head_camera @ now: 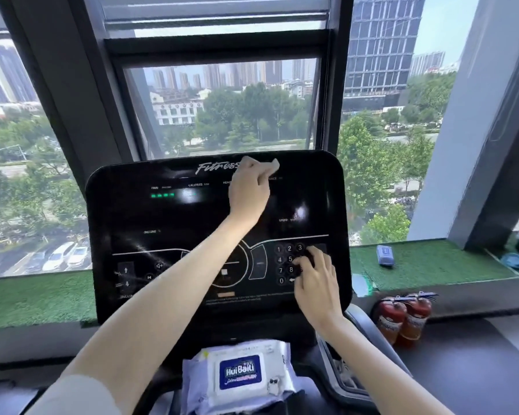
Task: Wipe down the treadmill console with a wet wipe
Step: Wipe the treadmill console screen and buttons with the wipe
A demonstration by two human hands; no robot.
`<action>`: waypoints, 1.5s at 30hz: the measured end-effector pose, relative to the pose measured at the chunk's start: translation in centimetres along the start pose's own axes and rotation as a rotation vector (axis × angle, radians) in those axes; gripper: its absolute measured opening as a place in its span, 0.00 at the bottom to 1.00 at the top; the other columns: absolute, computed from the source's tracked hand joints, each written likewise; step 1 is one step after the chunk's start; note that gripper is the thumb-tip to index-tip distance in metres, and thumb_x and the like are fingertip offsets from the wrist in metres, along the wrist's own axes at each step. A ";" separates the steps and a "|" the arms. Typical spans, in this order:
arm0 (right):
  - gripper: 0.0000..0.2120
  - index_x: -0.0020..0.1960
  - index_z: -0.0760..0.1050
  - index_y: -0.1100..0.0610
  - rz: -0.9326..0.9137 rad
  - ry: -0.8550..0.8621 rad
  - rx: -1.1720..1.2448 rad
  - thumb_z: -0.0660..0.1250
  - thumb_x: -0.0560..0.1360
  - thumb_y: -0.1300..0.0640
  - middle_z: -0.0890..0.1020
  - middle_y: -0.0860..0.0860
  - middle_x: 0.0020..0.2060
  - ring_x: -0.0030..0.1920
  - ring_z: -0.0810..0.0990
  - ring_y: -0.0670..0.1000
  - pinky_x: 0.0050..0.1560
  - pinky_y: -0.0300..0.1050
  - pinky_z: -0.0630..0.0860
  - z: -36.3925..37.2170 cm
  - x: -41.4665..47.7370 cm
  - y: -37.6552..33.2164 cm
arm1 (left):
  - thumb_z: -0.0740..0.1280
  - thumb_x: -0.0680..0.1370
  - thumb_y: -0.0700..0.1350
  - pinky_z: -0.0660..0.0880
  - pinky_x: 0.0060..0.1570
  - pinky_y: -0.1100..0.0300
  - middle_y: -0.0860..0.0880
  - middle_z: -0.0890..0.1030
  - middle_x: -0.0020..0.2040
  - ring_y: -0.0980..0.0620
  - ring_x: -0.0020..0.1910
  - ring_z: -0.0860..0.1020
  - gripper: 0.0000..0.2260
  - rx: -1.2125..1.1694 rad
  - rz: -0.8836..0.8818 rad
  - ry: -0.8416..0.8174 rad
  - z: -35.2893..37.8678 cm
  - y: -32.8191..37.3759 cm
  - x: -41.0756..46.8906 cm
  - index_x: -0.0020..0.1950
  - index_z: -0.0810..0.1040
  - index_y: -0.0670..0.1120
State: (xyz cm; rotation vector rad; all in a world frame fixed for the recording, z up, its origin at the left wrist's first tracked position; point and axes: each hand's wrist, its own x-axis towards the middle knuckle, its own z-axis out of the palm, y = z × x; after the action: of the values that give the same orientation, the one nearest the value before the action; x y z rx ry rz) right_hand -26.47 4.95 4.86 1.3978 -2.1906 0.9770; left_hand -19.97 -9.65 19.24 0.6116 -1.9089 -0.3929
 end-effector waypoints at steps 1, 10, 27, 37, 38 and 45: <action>0.15 0.48 0.79 0.60 0.001 -0.001 0.002 0.70 0.62 0.69 0.76 0.58 0.55 0.53 0.76 0.60 0.50 0.53 0.75 -0.1 -0.1 0.1 | 0.63 0.79 0.43 0.65 0.38 0.70 0.54 0.72 0.43 0.58 0.43 0.72 0.09 0.076 -0.003 0.037 0.1 0.3 0.9 0.52 0.82 0.50; 0.15 0.48 0.79 0.59 0.051 -0.002 -0.009 0.69 0.63 0.69 0.76 0.59 0.57 0.56 0.75 0.60 0.53 0.52 0.73 -0.1 -0.4 1.4 | 0.63 0.71 0.31 0.68 0.40 0.56 0.48 0.75 0.49 0.48 0.49 0.71 0.14 0.455 0.472 -0.367 6.9 1.8 -1.2 0.49 0.80 0.47; 0.15 0.48 0.78 0.61 -0.079 -0.021 0.037 0.67 0.62 0.71 0.73 0.62 0.60 0.57 0.72 0.60 0.57 0.55 0.72 4.3 -1.5 -6.7 | 0.62 0.72 0.32 0.76 0.34 0.52 0.46 0.76 0.45 0.47 0.43 0.74 0.11 0.470 0.331 -0.096 -9.7 -13.0 -8.6 0.48 0.80 0.44; 0.23 0.59 0.74 0.62 0.000 -0.037 0.038 0.64 0.64 0.72 0.69 0.64 0.65 0.63 0.69 0.63 0.62 0.58 0.69 4.7 -2.3 -6.0 | 0.66 0.71 0.30 0.78 0.35 0.54 0.50 0.72 0.51 0.52 0.49 0.73 0.21 0.356 0.307 -0.306 -3.3 -8.6 -14.5 0.59 0.76 0.49; 0.24 0.59 0.74 0.62 -0.009 -0.035 0.039 0.64 0.64 0.72 0.69 0.64 0.65 0.62 0.69 0.63 0.62 0.58 0.69 4.7 -2.3 -5.8 | 0.66 0.71 0.30 0.78 0.34 0.53 0.49 0.73 0.51 0.51 0.48 0.74 0.20 0.363 0.316 -0.298 -4.0 -9.1 -13.9 0.58 0.77 0.47; 0.23 0.59 0.74 0.61 -0.022 -0.044 0.046 0.64 0.65 0.71 0.68 0.63 0.66 0.63 0.69 0.62 0.63 0.56 0.67 4.2 -2.5 -4.5 | 0.61 0.74 0.32 0.76 0.40 0.50 0.43 0.73 0.47 0.45 0.42 0.75 0.17 0.432 -0.373 0.484 -6.9 -11.6 -10.4 0.60 0.76 0.44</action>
State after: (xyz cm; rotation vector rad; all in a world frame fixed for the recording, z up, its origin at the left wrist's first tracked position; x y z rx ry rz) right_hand -21.10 2.34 1.94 1.4735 -2.1925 1.0038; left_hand -7.52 -13.04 8.13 1.2376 -1.4118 -0.0449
